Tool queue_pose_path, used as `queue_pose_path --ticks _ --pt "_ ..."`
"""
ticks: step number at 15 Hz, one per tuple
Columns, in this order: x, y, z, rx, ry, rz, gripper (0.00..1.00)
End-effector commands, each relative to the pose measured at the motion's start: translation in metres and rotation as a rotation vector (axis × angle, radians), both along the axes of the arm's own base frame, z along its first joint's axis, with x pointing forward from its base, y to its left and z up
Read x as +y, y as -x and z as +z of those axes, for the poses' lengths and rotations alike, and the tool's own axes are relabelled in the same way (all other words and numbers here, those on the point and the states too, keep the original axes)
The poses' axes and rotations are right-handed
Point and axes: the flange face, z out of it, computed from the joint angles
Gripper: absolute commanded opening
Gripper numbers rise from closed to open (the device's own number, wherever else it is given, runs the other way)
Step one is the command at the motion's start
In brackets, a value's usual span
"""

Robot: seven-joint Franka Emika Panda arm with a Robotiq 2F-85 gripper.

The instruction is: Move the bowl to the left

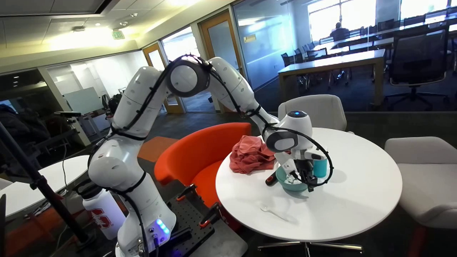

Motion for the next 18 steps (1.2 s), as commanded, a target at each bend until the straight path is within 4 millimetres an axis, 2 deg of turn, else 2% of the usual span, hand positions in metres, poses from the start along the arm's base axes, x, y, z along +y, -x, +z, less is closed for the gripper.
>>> queue_pose_path --ticks 1,3,5,7,10,18 --pt "-0.003 -0.008 -0.001 -0.012 -0.013 -0.030 0.27" --pt "-0.004 -0.010 -0.001 -0.014 -0.012 -0.029 0.12" --pt "-0.005 -0.011 -0.001 -0.016 -0.011 -0.027 0.00" --pt "-0.004 -0.011 0.002 -0.019 -0.008 -0.021 0.00" --pt "-0.003 -0.010 0.018 -0.020 -0.020 0.017 0.01" --pt "0.009 0.021 0.070 0.048 -0.050 0.249 0.01"
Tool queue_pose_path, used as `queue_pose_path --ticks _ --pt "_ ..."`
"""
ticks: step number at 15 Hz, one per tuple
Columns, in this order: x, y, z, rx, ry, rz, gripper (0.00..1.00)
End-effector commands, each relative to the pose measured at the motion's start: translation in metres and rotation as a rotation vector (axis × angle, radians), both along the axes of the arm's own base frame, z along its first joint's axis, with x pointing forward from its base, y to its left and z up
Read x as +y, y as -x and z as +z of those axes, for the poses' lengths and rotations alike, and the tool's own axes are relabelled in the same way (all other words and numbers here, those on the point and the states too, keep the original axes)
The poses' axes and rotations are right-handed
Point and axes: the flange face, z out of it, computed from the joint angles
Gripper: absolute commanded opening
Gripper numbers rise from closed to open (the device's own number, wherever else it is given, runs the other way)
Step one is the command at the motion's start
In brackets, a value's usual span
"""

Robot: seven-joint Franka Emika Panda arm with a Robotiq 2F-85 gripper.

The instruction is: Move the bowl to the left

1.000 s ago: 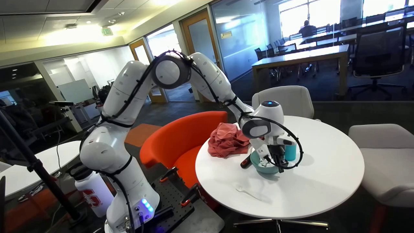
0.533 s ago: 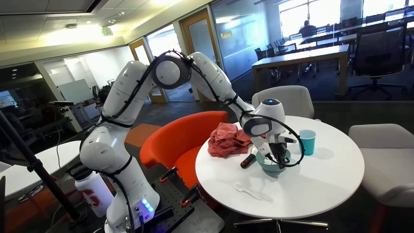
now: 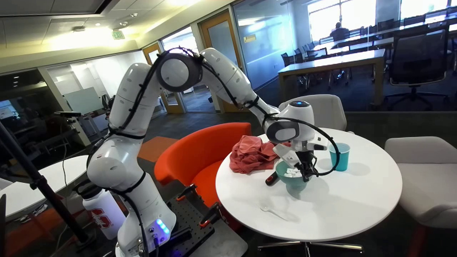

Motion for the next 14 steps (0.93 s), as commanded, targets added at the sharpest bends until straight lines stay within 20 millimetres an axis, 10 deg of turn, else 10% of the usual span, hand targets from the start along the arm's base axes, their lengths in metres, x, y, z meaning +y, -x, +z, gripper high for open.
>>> queue_pose_path --ticks 1,14 --pt "0.016 0.024 0.038 0.033 -0.013 0.129 0.01" --pt "0.124 0.066 0.021 0.111 -0.057 0.675 0.01"
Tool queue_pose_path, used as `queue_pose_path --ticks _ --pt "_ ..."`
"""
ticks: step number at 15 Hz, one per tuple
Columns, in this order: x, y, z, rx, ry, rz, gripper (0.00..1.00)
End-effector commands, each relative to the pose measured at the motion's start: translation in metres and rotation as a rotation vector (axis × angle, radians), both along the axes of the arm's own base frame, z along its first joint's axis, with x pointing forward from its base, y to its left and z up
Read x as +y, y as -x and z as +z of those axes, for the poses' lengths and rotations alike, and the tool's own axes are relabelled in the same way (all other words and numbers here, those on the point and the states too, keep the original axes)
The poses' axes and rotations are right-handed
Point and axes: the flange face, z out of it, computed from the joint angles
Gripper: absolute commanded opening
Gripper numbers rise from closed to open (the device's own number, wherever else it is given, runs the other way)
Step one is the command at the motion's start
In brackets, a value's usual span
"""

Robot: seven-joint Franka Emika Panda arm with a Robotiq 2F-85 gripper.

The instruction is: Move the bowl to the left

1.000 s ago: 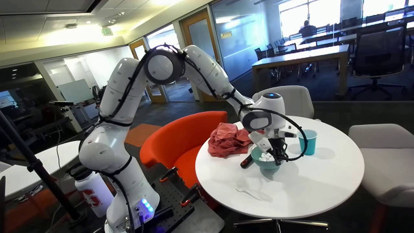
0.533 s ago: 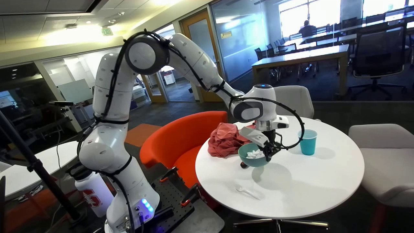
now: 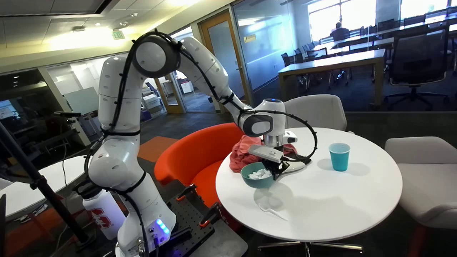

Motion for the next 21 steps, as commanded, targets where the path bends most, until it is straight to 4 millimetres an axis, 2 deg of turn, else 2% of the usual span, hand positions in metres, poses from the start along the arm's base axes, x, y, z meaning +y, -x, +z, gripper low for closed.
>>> queue_pose_path --ticks 1,5,9,14,19,20,21 --pt "0.039 0.015 0.000 -0.015 -0.012 0.146 0.01" --pt "0.077 0.023 -0.019 -0.061 -0.027 0.299 0.01" --pt "0.102 0.036 -0.030 -0.141 -0.037 0.443 0.01" --pt "0.123 0.048 -0.036 -0.197 -0.082 0.530 0.01" --pt "0.131 0.047 -0.036 -0.206 -0.109 0.552 0.01" --pt "0.131 0.047 -0.035 -0.203 -0.104 0.546 0.30" --pt "0.131 0.047 -0.035 -0.202 -0.104 0.543 0.31"
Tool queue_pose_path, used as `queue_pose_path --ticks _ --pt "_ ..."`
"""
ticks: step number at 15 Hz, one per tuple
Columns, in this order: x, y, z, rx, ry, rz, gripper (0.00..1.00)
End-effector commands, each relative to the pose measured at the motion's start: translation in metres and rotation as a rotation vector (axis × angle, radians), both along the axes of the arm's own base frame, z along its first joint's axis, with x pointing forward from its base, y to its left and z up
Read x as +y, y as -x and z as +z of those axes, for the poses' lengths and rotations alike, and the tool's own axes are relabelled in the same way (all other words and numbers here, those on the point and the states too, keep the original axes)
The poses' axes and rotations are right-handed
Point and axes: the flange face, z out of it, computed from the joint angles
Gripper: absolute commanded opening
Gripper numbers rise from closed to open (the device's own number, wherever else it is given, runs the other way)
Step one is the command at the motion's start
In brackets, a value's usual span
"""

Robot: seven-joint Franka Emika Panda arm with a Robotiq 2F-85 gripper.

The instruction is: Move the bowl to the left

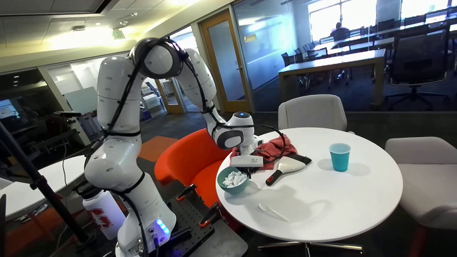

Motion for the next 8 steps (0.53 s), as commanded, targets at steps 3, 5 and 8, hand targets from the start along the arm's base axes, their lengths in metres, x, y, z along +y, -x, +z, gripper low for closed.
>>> queue_pose_path --ticks 3,5,8 --pt "0.002 0.001 0.008 -0.016 0.003 -0.008 0.53" --pt "0.000 0.001 0.012 -0.022 0.003 -0.018 0.68" --pt "-0.003 -0.002 0.029 -0.023 -0.010 -0.054 0.90"
